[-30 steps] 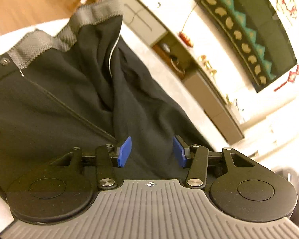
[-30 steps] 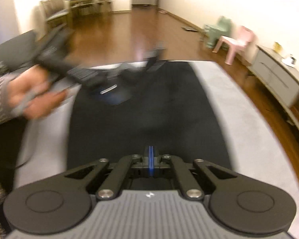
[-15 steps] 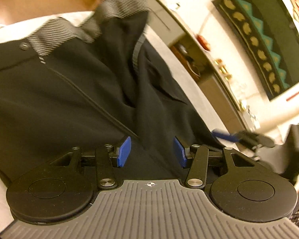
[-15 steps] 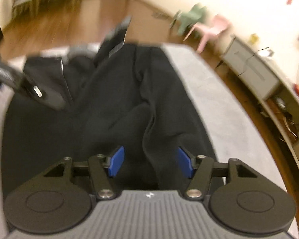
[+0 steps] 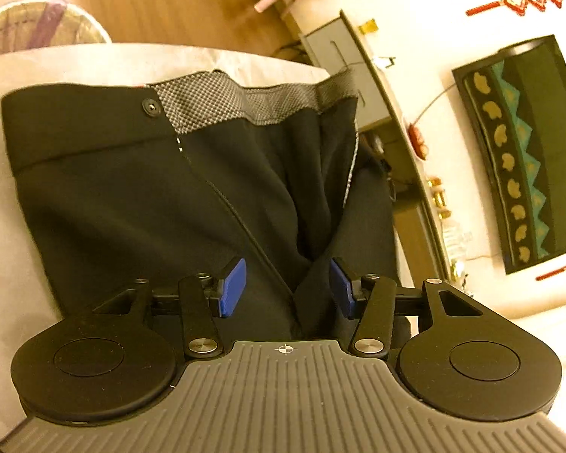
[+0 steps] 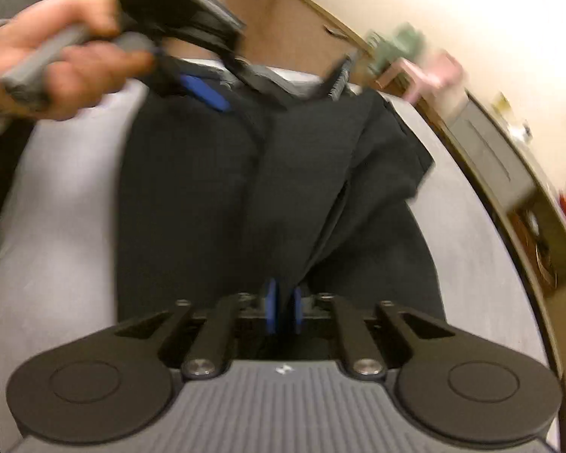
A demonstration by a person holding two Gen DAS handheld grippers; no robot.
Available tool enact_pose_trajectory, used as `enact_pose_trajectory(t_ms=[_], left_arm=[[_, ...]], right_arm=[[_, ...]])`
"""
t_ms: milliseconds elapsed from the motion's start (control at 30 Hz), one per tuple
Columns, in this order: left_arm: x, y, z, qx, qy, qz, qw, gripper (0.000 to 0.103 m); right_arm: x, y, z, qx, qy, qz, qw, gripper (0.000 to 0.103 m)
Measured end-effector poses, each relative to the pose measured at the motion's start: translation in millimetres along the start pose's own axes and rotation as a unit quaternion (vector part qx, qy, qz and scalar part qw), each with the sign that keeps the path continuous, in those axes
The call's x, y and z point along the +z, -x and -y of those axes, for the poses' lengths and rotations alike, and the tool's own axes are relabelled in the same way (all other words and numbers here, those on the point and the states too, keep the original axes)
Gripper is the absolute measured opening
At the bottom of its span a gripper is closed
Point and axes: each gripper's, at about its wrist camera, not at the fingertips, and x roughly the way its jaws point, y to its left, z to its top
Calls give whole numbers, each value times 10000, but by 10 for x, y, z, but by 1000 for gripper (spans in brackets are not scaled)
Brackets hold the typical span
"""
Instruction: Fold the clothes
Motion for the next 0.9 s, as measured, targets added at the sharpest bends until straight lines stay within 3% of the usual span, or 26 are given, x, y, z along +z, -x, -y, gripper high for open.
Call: enact_pose_trajectory(t_ms=[33, 100, 233, 467, 500, 533, 567, 633, 667, 700, 767, 900], left_arm=[[22, 58, -13, -15, 17, 72, 10000, 44], [85, 148, -48, -20, 138, 219, 9997, 45], [188, 236, -112, -83, 396, 366, 9985, 45], [233, 202, -95, -73, 284, 290, 9992, 45], [259, 210, -93, -79, 245, 331, 9991, 45], [295, 232, -88, -107, 201, 389, 9990, 45], [333, 259, -84, -141, 156, 451, 9988, 45], [409, 359, -76, -294, 102, 650, 9974, 45], [439, 419, -63, -323, 45, 791, 9963, 45], [469, 482, -46, -336, -22, 940, 9950, 46], [472, 458, -58, -391, 18, 823, 9958, 47], [461, 368, -96, -508, 146, 472, 9975, 46]], right_arm=[[68, 30, 50, 64, -256, 149, 9995, 24], [248, 157, 180, 285, -813, 560, 9947, 50], [568, 92, 532, 538, -1815, 805, 9786, 55], [1144, -955, 763, 239, -1880, 174, 9817, 64], [1194, -1133, 758, 173, -1787, 33, 9837, 58], [1223, -1295, 765, 153, -1733, -176, 9846, 44], [1250, -1418, 788, 104, -1704, -448, 9843, 3], [1367, -1398, 832, -428, -1527, -369, 9867, 1], [1415, -1209, 852, -578, -1585, -73, 9856, 1], [1461, -911, 833, -689, -1689, 338, 9826, 1], [1432, -187, 555, -341, -1613, 1385, 9766, 1], [1054, 160, -67, -343, -1064, 1476, 9827, 1]])
